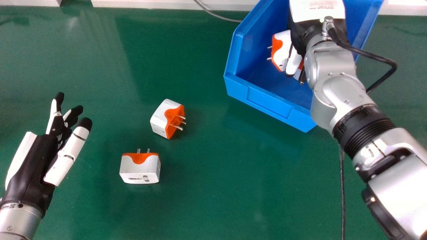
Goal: Pick all objects and put in blue box
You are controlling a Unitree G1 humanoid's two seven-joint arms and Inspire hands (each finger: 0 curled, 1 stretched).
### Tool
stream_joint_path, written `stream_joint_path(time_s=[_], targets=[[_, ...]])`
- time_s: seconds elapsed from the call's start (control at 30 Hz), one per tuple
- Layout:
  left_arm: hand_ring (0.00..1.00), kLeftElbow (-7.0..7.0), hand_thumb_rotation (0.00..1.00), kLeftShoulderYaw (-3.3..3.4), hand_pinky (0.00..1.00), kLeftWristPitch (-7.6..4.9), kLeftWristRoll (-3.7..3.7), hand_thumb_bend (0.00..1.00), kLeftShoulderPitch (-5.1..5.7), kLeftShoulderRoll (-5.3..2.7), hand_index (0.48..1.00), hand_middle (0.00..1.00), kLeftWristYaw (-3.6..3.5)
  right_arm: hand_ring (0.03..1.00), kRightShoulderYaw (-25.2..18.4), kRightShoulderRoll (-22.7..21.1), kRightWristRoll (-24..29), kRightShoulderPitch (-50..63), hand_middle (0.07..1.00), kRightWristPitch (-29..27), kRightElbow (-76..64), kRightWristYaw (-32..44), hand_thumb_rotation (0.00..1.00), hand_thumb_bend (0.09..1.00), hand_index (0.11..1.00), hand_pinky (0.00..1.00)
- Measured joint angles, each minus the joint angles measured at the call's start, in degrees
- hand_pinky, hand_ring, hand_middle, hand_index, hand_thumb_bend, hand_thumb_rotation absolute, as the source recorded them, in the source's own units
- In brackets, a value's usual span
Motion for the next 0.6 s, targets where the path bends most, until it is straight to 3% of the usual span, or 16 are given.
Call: stream_joint_path(time_s=[0.07,0.17,0.2,0.33,0.6], targets=[[0.97,-0.30,0.88,-0.01,0.99,0.35,0.03,0.41,0.04,0.00,0.932,0.96,0.14,0.404,0.0,0.0,0.8,0.0,0.532,0.1,0.0,-1.4,0.11,0.508,0.489,0.28],[0.97,-0.31,0.87,-0.01,0.99,0.39,0.00,0.41,0.03,0.00,0.933,0.96,0.26,0.599,0.3,0.2,1.1,0.0,0.716,1.4,-0.4,-1.6,0.58,0.589,0.681,0.44],[0.97,-0.31,0.87,-0.02,0.99,0.38,0.00,0.42,0.03,-0.01,0.932,0.96,0.26,0.651,0.4,0.3,1.2,0.0,0.781,2.0,-1.0,-1.2,0.61,0.605,0.748,0.47],[0.97,-0.31,0.88,-0.04,1.00,0.39,-0.02,0.42,-0.04,-0.10,0.931,0.96,0.31,0.770,-0.1,0.3,3.2,0.4,0.915,2.9,-5.5,-1.1,0.59,0.645,0.896,0.57],[0.97,0.07,0.84,-0.04,0.99,0.38,-0.30,0.43,-0.40,-0.33,0.933,0.96,-0.11,0.782,0.2,-0.3,3.3,3.9,0.924,4.7,-14.1,-1.5,0.49,0.630,0.882,0.62]])
